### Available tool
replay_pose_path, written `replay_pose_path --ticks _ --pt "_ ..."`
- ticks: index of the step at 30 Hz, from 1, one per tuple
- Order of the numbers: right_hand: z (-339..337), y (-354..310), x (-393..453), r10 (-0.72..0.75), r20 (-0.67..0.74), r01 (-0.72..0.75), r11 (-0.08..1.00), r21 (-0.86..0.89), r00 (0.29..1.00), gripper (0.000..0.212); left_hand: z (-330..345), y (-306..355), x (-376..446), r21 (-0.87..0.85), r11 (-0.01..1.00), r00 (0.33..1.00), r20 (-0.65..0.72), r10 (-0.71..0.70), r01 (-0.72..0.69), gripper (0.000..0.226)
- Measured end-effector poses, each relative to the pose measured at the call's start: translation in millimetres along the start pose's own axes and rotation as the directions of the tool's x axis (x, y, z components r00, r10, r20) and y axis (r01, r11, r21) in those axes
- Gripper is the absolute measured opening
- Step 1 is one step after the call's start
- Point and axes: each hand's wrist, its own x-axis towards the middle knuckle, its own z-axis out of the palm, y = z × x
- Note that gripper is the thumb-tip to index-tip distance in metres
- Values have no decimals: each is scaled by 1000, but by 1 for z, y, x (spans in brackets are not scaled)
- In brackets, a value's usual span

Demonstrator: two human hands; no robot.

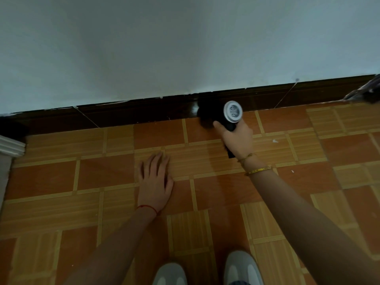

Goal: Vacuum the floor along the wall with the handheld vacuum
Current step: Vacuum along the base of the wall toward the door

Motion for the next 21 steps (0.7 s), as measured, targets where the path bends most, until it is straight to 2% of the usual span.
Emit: replay_pose_path --ticks 4,6,10,15,17,21 --pt "-24 14 7 72 -239 -67 997 31 968 65 1 0 0 2 1000 1000 12 -7 7 52" --pt "-33 20 8 93 -295 -86 996 39 951 67 1 0 0 8 1000 1000 18 -13 13 53" --pt "-26 18 4 41 -255 -39 999 14 966 67 0 1 0 9 1000 1000 16 -14 13 53" --pt "-4 13 2 -42 -5 41 999 -17 999 56 0 1 0 3 1000 1000 12 -12 12 53" --pt "-6 13 4 -35 -39 34 999 -11 999 57 0 1 0 4 1000 1000 9 -15 15 53" --pt "-26 19 8 13 -237 -13 1000 4 971 68 0 0 0 19 1000 1000 12 -15 15 53"
